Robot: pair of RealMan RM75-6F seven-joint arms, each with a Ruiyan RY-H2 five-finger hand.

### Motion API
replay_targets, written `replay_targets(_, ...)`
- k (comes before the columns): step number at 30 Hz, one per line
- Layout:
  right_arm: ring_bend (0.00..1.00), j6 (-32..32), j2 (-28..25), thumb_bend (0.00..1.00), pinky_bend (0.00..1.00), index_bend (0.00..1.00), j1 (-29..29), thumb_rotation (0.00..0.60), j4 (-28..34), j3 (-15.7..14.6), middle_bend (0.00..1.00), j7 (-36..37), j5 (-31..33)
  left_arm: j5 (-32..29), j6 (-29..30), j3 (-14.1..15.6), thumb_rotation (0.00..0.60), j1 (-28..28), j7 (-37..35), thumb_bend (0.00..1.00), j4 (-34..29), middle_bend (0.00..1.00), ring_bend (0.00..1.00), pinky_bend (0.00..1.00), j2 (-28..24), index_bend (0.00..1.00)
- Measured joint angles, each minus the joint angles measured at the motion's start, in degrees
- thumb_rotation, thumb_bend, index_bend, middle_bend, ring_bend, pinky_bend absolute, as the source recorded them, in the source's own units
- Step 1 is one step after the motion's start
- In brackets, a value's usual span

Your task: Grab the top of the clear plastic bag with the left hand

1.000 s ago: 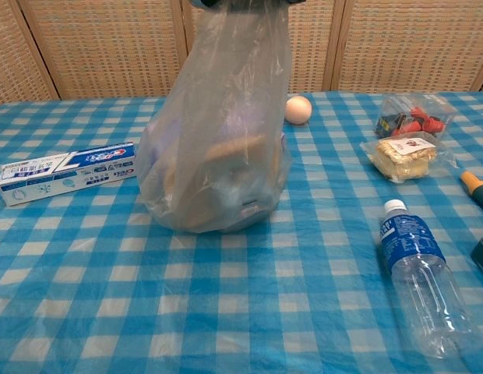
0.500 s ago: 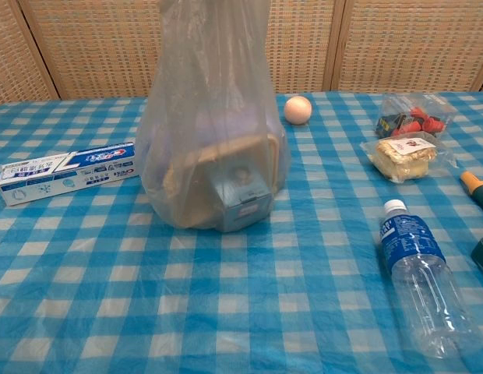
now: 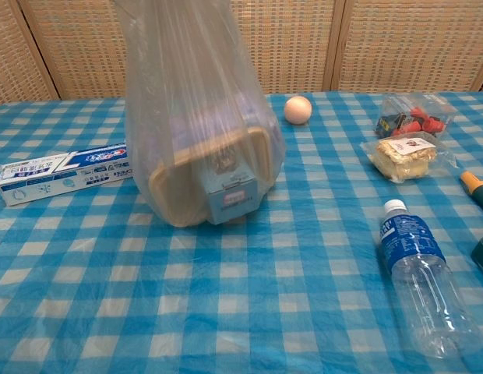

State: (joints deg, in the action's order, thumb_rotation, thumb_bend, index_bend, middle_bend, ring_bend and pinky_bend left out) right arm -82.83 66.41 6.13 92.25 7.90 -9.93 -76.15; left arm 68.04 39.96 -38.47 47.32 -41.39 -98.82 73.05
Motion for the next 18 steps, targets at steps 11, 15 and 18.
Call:
replay_targets(11,0.00,-0.06,-0.09,0.00,0.00,0.00,-0.05,0.600,0.07,0.16,0.00,0.29,0.17,5.68,17.93,3.60,0.600,4.06,31.20,1.00,1.40,1.00,0.99,1.00,2.23,1.00)
replay_targets(15,0.00,-0.05,-0.16,0.00,0.00,0.00,-0.06,0.600,0.11,0.21,0.00,0.42,0.26,3.33,18.81,2.92,0.600,5.62,32.18,1.00,0.52,1.00,0.99,1.00,2.25,1.00)
replay_targets(18,0.00,-0.03,-0.21,0.00,0.00,0.00,-0.09,0.600,0.11,0.28,0.00,0.57,0.42,0.10,18.79,1.78,0.600,6.52,32.55,1.00,-0.77,1.00,0.99,1.00,1.95,1.00)
